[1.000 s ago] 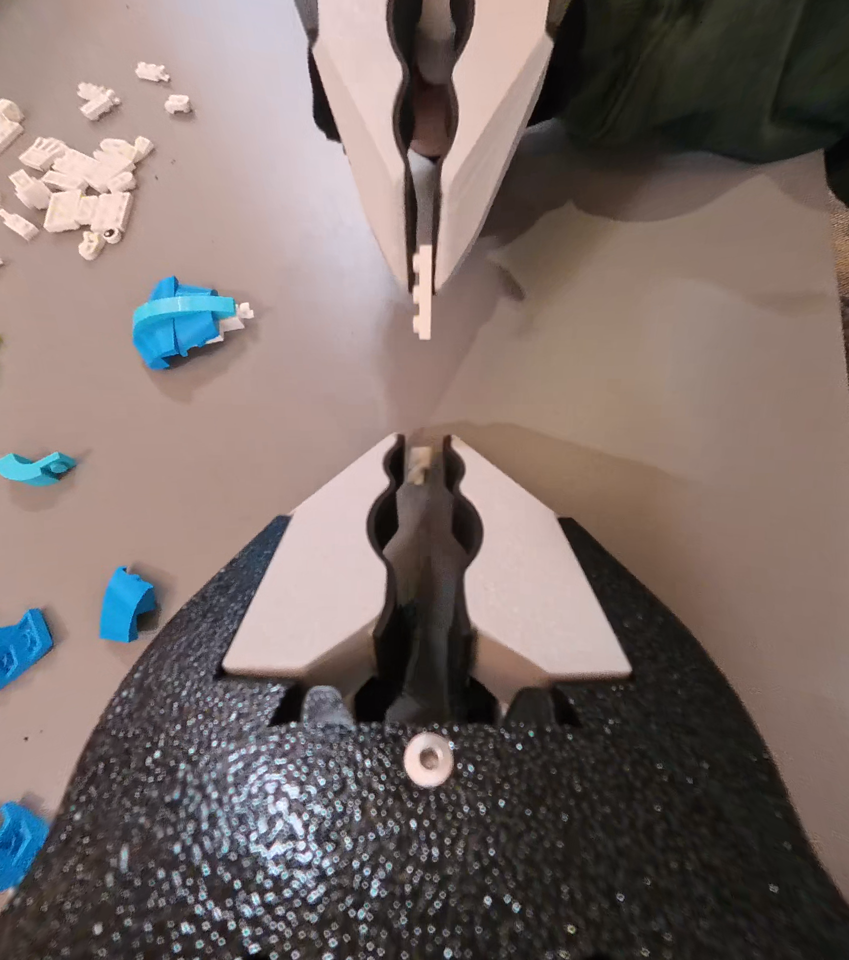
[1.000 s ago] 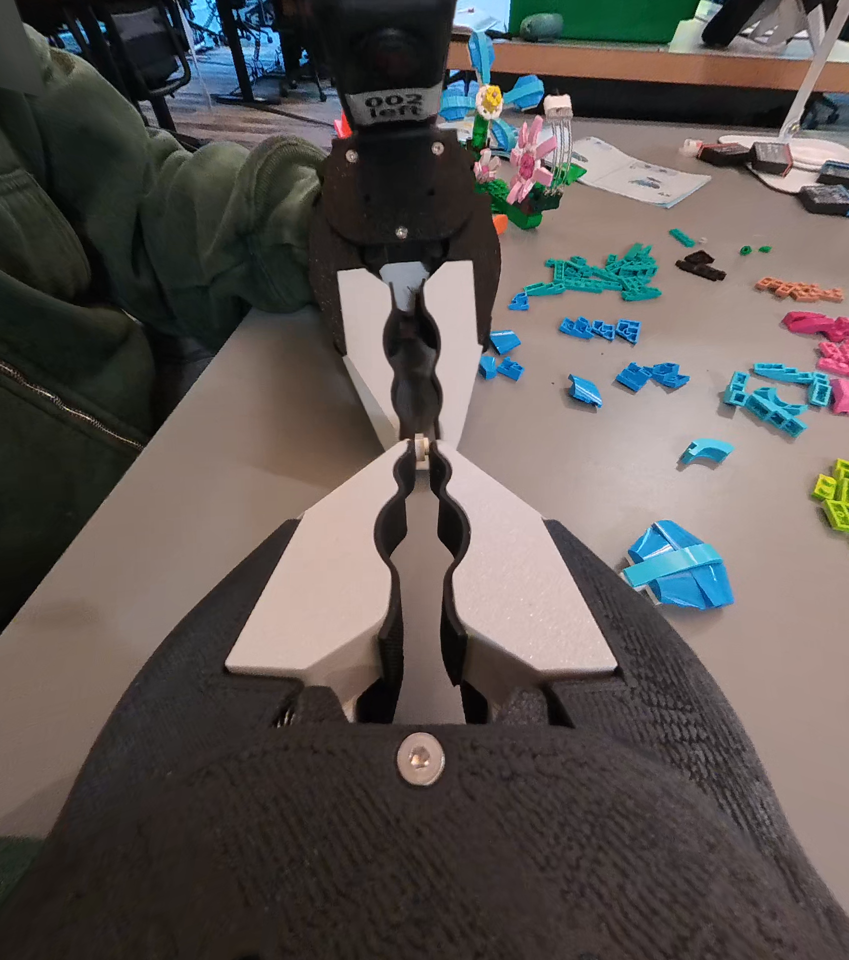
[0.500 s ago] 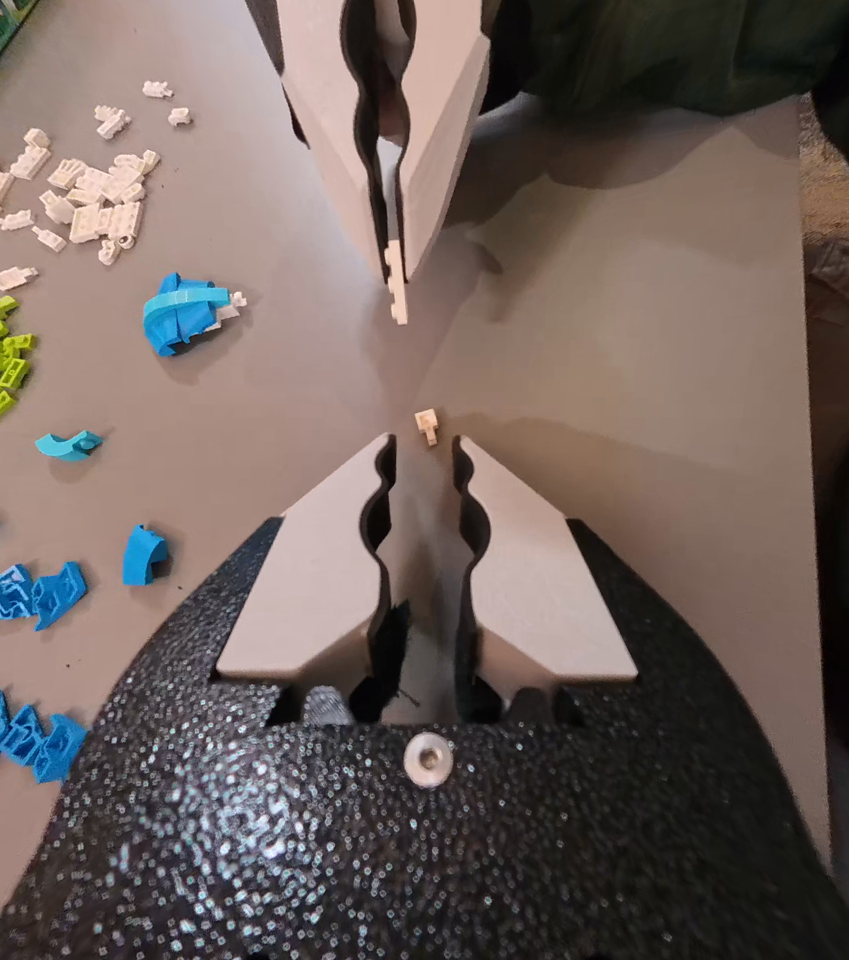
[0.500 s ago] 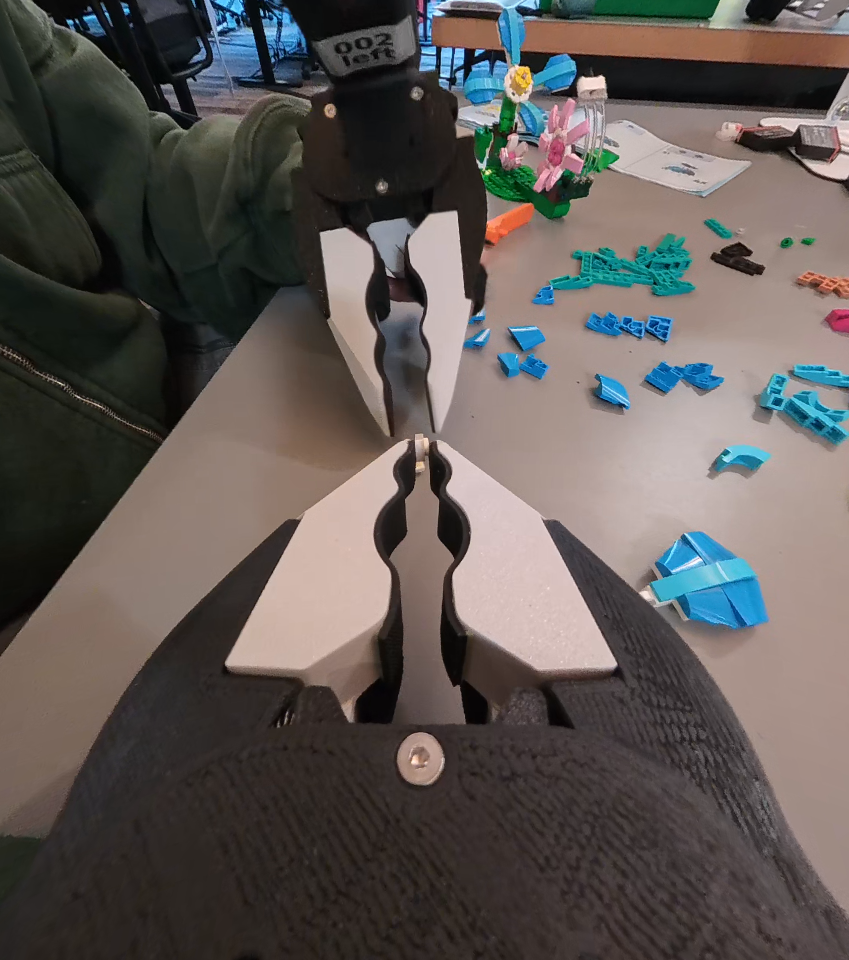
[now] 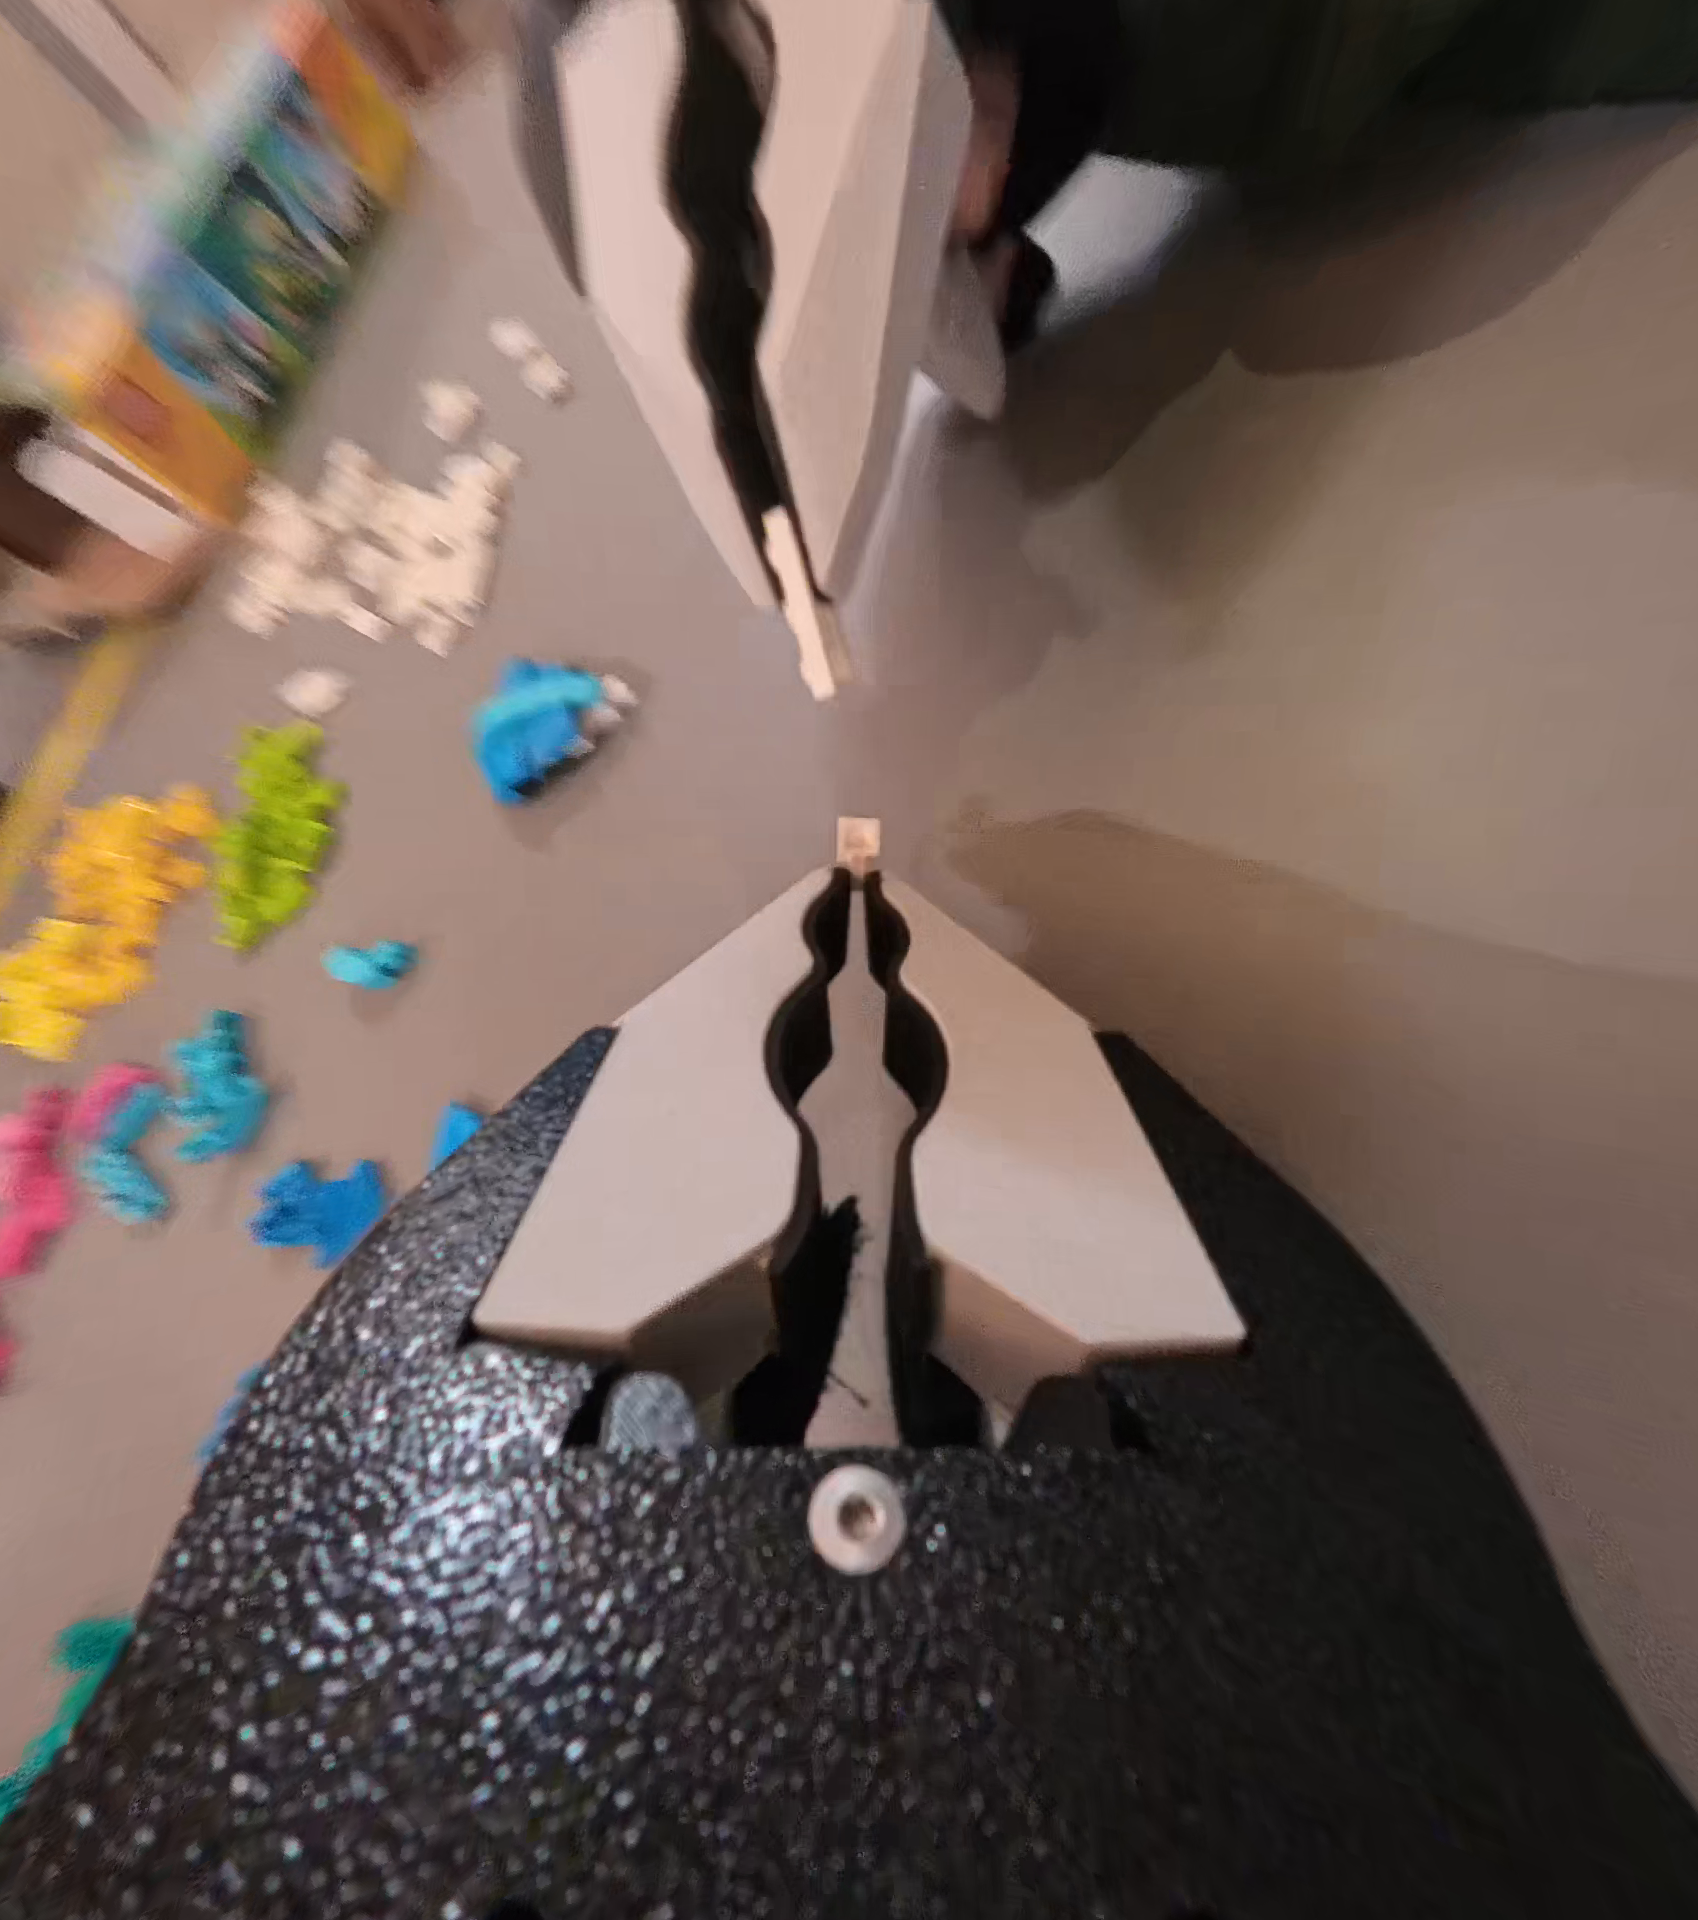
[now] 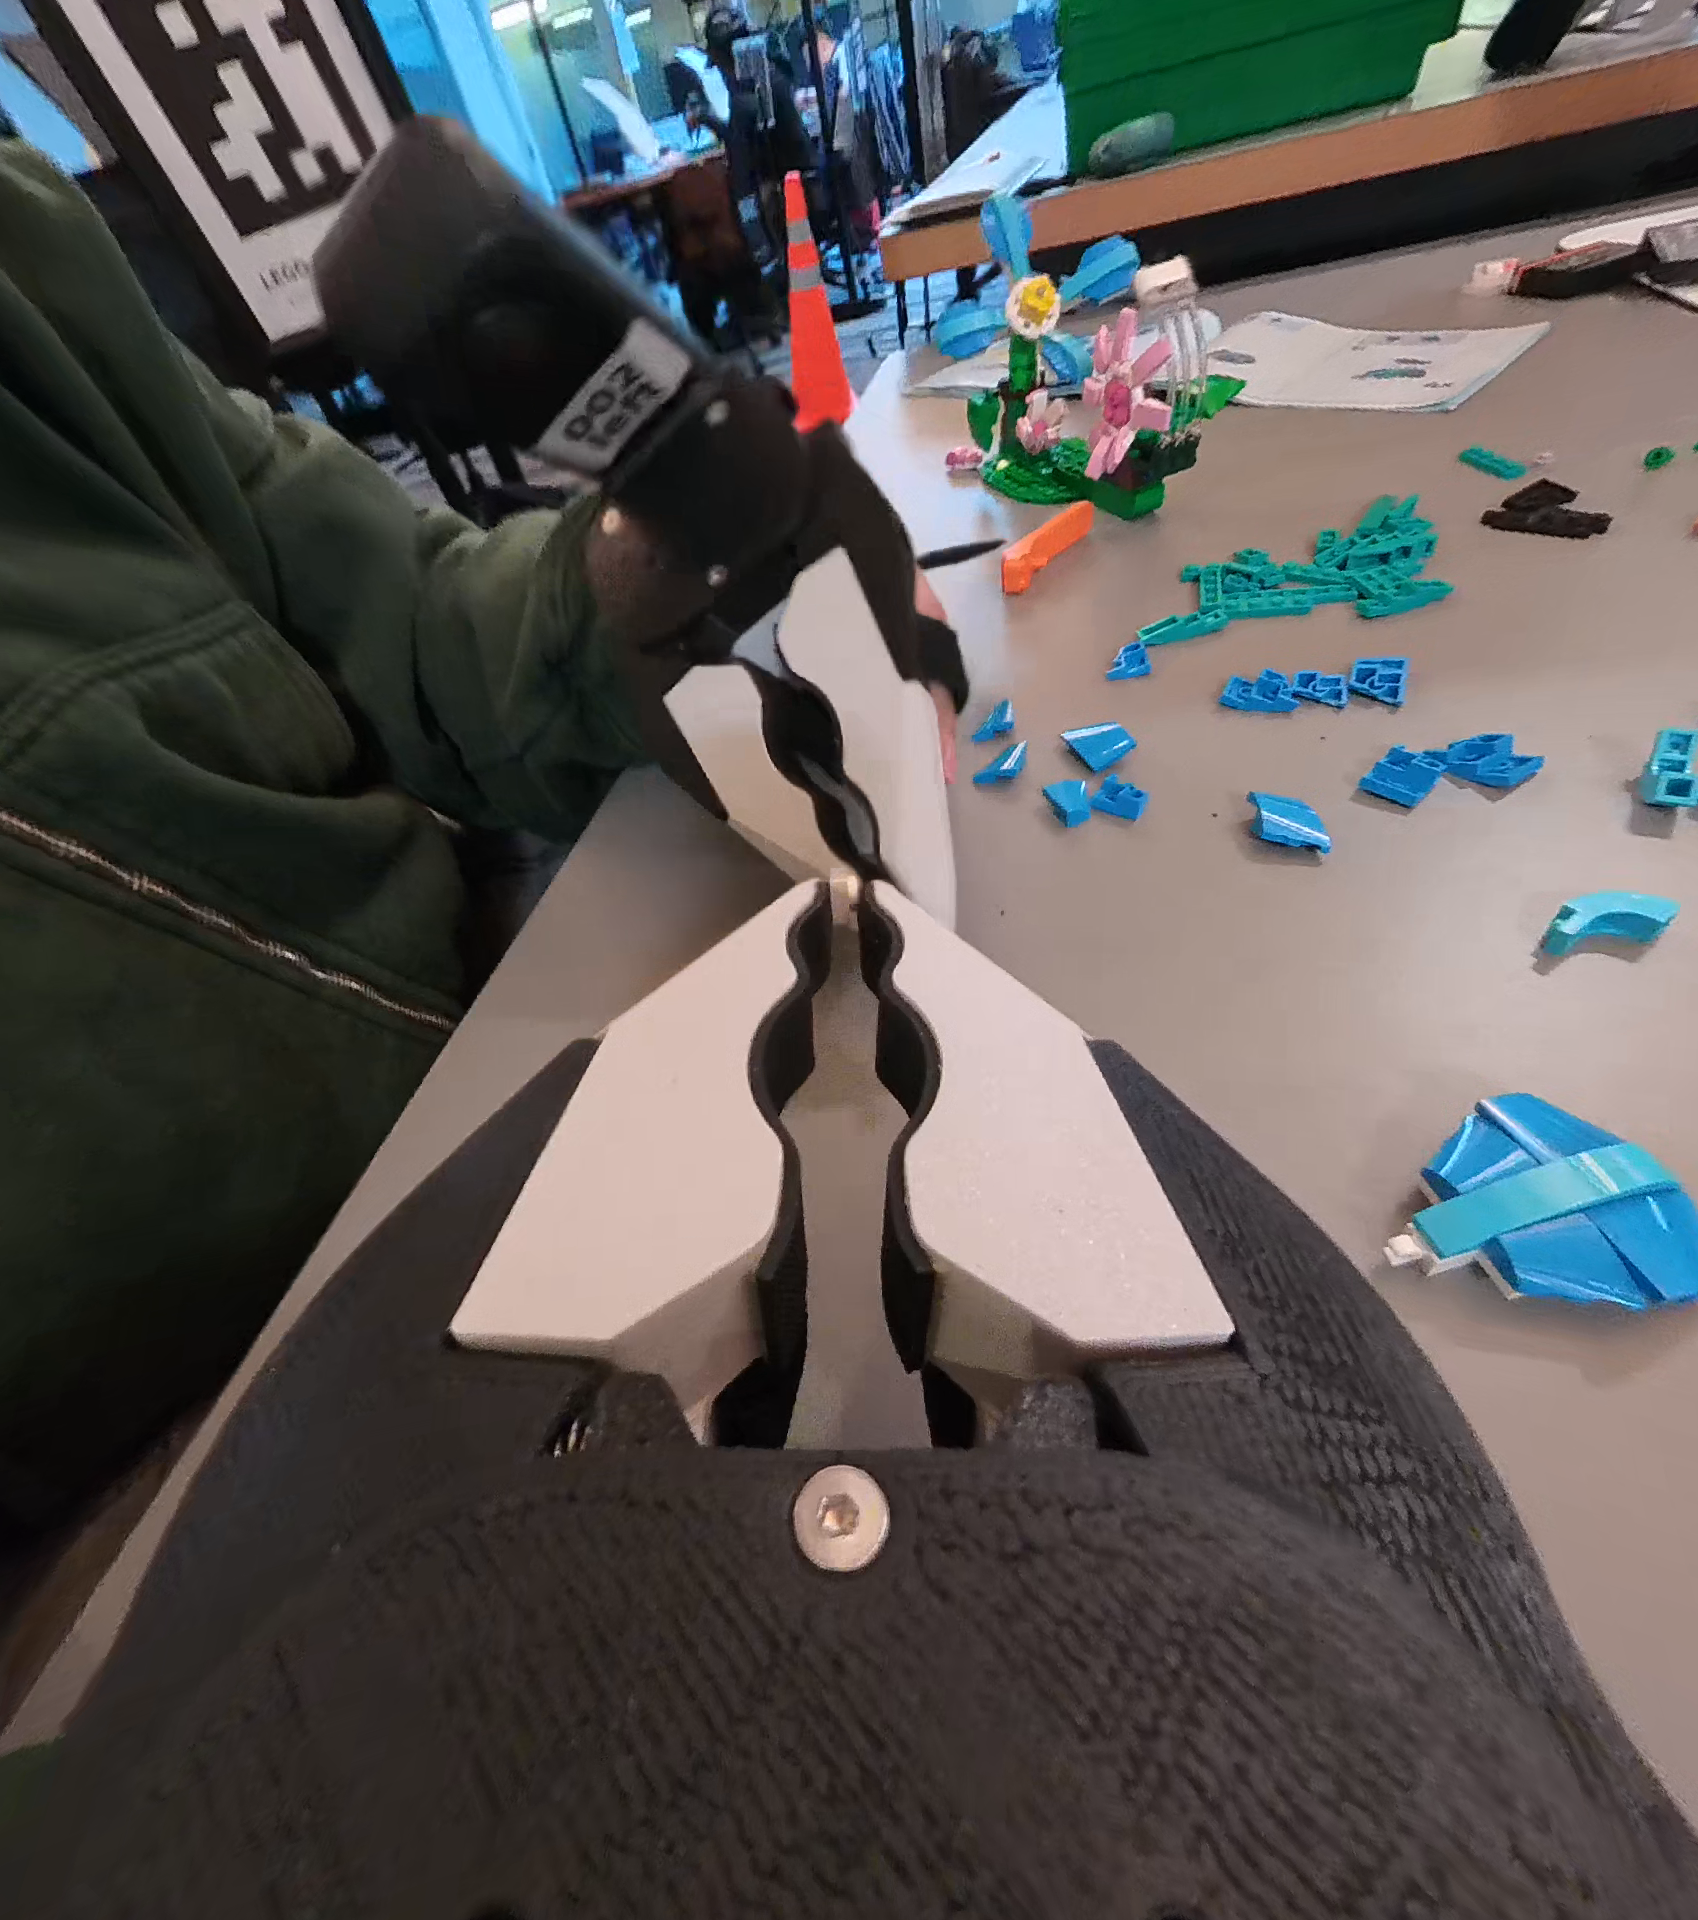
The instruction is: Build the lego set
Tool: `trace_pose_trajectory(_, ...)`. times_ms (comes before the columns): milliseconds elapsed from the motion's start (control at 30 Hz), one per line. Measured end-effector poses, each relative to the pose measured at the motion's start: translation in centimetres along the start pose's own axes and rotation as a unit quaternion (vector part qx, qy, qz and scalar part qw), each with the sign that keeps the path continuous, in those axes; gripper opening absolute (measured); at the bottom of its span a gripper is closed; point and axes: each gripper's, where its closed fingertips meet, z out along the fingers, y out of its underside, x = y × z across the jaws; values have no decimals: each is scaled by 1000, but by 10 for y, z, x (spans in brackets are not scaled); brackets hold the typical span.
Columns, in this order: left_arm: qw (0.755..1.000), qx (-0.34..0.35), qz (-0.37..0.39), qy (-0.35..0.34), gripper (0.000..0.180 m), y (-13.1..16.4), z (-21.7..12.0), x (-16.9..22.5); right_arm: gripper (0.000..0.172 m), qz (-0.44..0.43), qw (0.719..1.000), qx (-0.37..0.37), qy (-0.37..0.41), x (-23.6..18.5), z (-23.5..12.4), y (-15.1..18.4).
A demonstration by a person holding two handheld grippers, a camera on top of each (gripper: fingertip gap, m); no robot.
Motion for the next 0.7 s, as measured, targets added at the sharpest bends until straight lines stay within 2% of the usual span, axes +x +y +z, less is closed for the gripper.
trace_pose_trajectory(33, 998, 21, 24, -45, 1, -8, -4, -10, 4, 5, 1000, 9, 2, 1, -1, -3)
trace_pose_trajectory(133, 975, 58, 133, -169, 1, -28, -20, -31, 4, 5, 999, 48, 11, 4, -5, -15)
trace_pose_trajectory(267, 942, 69, 225, -241, 1, -40, -27, -34, 4, -11, 997, 76, 30, 7, -5, -24)
trace_pose_trajectory(467, 912, 95, 264, -298, 0, -55, -41, -38, 4, -41, 993, 98, 42, 6, -3, -31)
trace_pose_trajectory(600, 904, 83, 279, -314, 0, -53, -42, -40, 4, -48, 991, 125, 23, -2, -5, -40)
trace_pose_trajectory(700, 895, 100, 292, -321, 0, -61, -46, -36, 4, -51, 991, 122, 28, -1, -5, -39)
